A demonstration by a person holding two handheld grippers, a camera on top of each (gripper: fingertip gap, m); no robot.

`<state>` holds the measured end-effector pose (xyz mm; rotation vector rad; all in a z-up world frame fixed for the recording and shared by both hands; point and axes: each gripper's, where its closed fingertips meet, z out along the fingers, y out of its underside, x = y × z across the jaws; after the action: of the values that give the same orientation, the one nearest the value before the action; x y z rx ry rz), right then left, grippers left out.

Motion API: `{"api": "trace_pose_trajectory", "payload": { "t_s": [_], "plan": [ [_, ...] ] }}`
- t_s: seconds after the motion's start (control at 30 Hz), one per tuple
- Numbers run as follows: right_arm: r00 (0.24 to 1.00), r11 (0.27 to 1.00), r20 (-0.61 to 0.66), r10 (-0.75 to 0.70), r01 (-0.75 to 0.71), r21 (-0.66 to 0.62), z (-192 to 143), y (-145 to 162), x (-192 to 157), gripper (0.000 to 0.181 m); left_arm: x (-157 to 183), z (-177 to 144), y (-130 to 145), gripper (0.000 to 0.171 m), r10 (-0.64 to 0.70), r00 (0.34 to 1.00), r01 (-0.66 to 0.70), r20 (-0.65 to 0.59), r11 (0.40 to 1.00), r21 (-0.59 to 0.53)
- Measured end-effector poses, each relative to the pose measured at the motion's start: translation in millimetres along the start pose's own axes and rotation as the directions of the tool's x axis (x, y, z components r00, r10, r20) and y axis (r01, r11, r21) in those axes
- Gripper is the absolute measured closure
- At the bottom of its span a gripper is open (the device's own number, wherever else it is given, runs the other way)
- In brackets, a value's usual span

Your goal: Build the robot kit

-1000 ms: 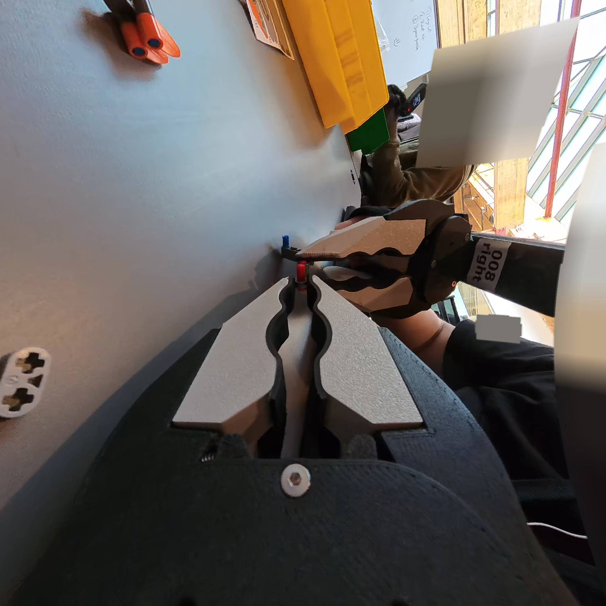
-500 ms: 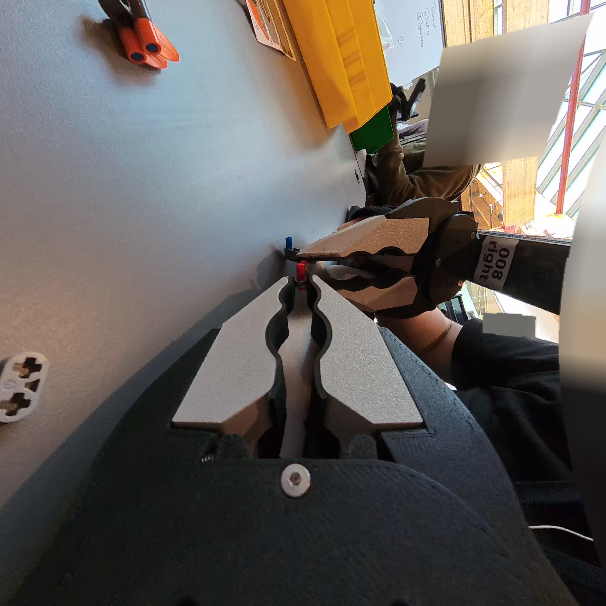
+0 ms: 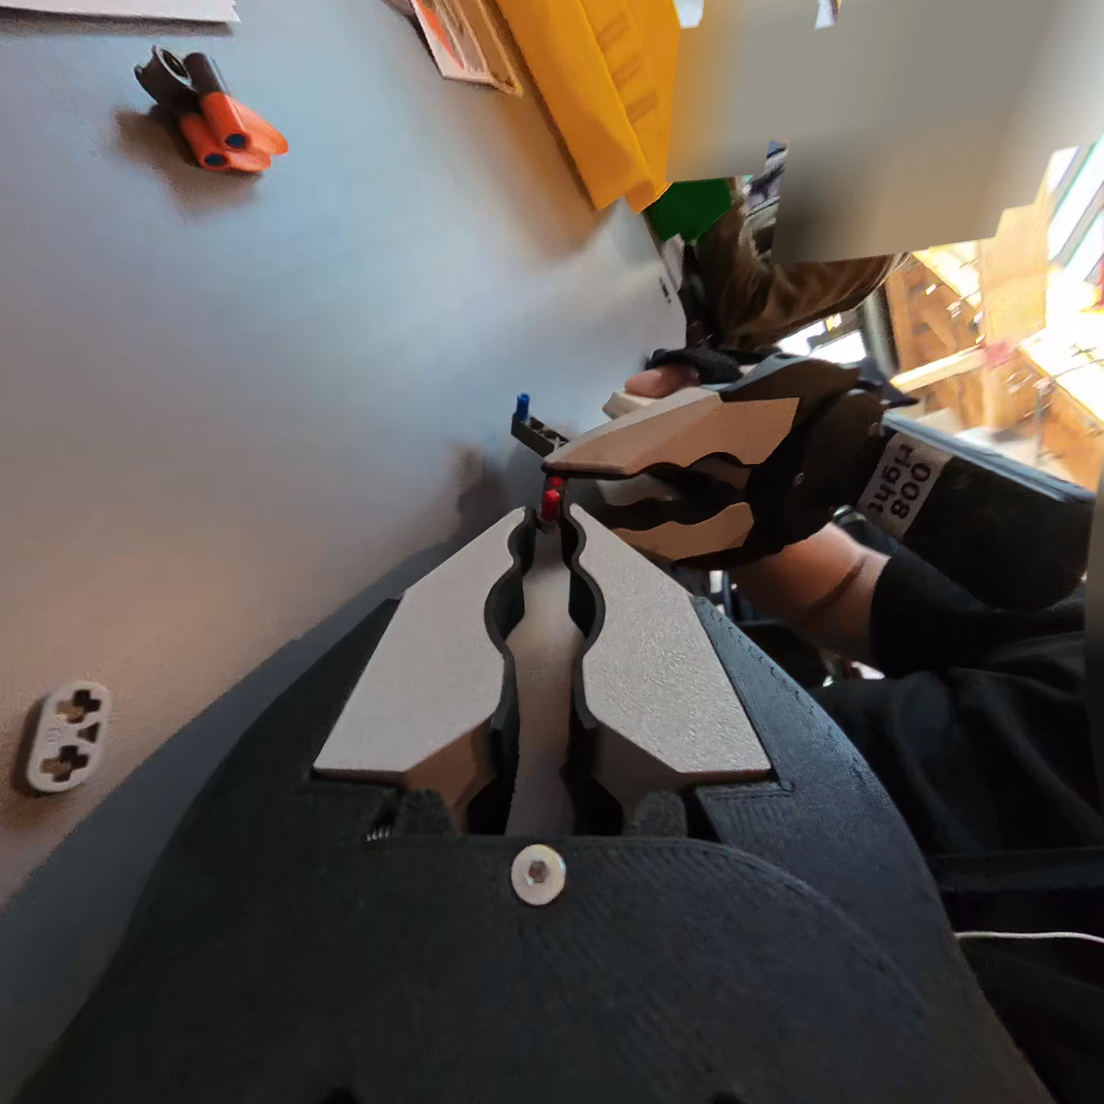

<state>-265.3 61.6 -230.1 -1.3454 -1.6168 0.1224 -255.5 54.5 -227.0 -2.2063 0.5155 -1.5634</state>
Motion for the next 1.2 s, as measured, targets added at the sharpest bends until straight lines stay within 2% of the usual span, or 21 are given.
{"api": "trace_pose_trajectory", "payload": {
  "t_s": [0.1, 0.2, 0.3, 0.47, 0.57, 0.63, 0.73, 0.9, 1.03, 1.2],
  "plan": [
    [0.998, 0.999, 0.054, 0.018, -0.019, 0.027, 0, -2, -8, 0.166, -2, -1, 9, 0.166, 0.129, 0.99, -0.124, 0.056, 0.989, -0.084],
    [0.99, 0.987, 0.111, 0.09, -0.104, 0.123, -11, -9, -7, 0.157, -6, -5, 10, 0.165, 0.219, 0.97, -0.207, 0.101, 0.971, -0.115],
    [0.968, 0.961, 0.168, 0.186, -0.215, 0.176, -20, -11, -1, 0.161, -6, -6, 13, 0.166, 0.319, 0.942, -0.302, 0.107, 0.941, -0.15],
    [0.879, 0.941, 0.413, 0.24, -0.315, 0.123, -18, -6, -16, 0.164, -10, -3, 25, 0.165, 0.559, 0.817, -0.509, 0.142, 0.815, -0.276],
    [0.847, 0.949, 0.471, 0.244, -0.31, 0.065, -11, -4, -16, 0.161, -12, 0, 30, 0.165, 0.653, 0.739, -0.584, 0.165, 0.743, -0.326],
    [0.842, 0.963, 0.502, 0.196, -0.261, 0.061, -9, -8, -18, 0.162, -12, 0, 30, 0.165, 0.673, 0.719, -0.601, 0.174, 0.728, -0.33],
    [0.837, 0.987, 0.537, 0.104, -0.152, 0.046, -6, -12, -21, 0.165, -11, 0, 32, 0.161, 0.67, 0.725, -0.6, 0.161, 0.729, -0.329],
    [0.782, 0.998, 0.622, 0.034, 0.009, -0.065, -2, -3, -31, 0.165, -10, -4, 34, 0.151, 0.695, 0.698, -0.621, 0.173, 0.707, -0.337],
    [0.785, 0.994, 0.617, 0.059, 0.008, -0.105, 0, 1, -28, 0.165, -13, -7, 33, 0.154, 0.71, 0.675, -0.628, 0.199, 0.695, -0.349],
    [0.796, 0.996, 0.599, 0.089, -0.056, -0.074, -2, -7, -27, 0.172, -11, -4, 33, 0.153, 0.745, 0.638, -0.654, 0.194, 0.658, -0.373]
  ]
}}
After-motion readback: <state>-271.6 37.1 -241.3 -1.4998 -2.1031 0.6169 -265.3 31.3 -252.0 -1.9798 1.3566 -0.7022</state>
